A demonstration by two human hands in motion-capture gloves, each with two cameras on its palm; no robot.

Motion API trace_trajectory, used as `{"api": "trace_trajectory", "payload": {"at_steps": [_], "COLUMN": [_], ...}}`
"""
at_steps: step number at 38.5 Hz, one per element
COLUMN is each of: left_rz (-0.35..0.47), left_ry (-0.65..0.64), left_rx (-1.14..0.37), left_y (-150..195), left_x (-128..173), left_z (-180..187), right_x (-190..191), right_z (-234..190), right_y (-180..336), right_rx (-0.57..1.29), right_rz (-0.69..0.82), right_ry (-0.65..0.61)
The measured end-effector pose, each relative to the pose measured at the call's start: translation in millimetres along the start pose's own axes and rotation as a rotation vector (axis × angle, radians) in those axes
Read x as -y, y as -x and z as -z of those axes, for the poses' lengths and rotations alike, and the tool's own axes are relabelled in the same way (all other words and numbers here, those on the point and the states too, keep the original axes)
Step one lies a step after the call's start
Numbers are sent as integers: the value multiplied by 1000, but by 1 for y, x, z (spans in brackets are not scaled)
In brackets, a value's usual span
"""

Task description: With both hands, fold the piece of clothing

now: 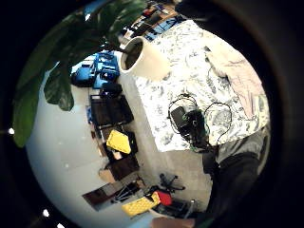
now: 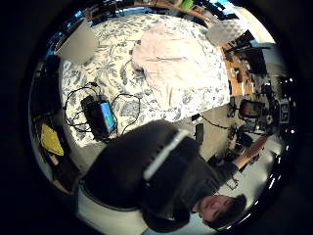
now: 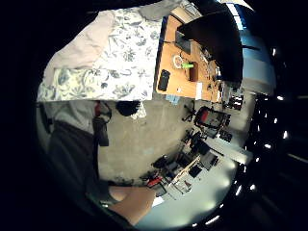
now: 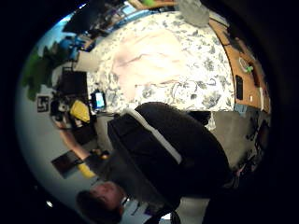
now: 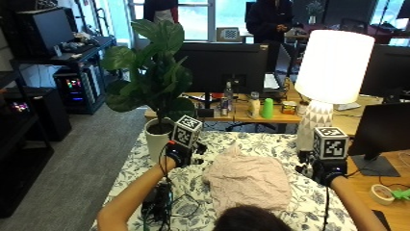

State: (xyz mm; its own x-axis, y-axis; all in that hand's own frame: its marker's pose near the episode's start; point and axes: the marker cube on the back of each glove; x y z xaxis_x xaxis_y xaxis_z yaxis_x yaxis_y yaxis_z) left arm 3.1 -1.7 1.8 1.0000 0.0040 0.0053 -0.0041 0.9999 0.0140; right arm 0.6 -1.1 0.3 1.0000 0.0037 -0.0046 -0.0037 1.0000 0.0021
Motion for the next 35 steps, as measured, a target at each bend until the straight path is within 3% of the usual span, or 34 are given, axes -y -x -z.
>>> {"api": "trace_trajectory", "payload": {"at_steps": [4, 10, 18, 25, 32, 35], "left_rz": [-4, -42, -22, -61, -52, -111], "left_ry": [-19, 55, 57, 143, 213, 203], "left_rx": [10, -10, 134, -147, -248, -258], "left_y": [-14, -51, -98, -155, -200, -214], "left_x": [5, 33, 51, 56, 61, 47], "left_z": [-11, -62, -121, -177, -213, -208], "right_x": [4, 12, 21, 19, 29, 30], "right_z": [-3, -14, -26, -38, -54, -58], "right_y": [0, 2, -1, -2, -1, 1], "right_rx": [-4, -13, -12, 11, 6, 4], "right_rz": [6, 13, 24, 42, 56, 64], "right_ry": [2, 34, 41, 72, 89, 96]}}
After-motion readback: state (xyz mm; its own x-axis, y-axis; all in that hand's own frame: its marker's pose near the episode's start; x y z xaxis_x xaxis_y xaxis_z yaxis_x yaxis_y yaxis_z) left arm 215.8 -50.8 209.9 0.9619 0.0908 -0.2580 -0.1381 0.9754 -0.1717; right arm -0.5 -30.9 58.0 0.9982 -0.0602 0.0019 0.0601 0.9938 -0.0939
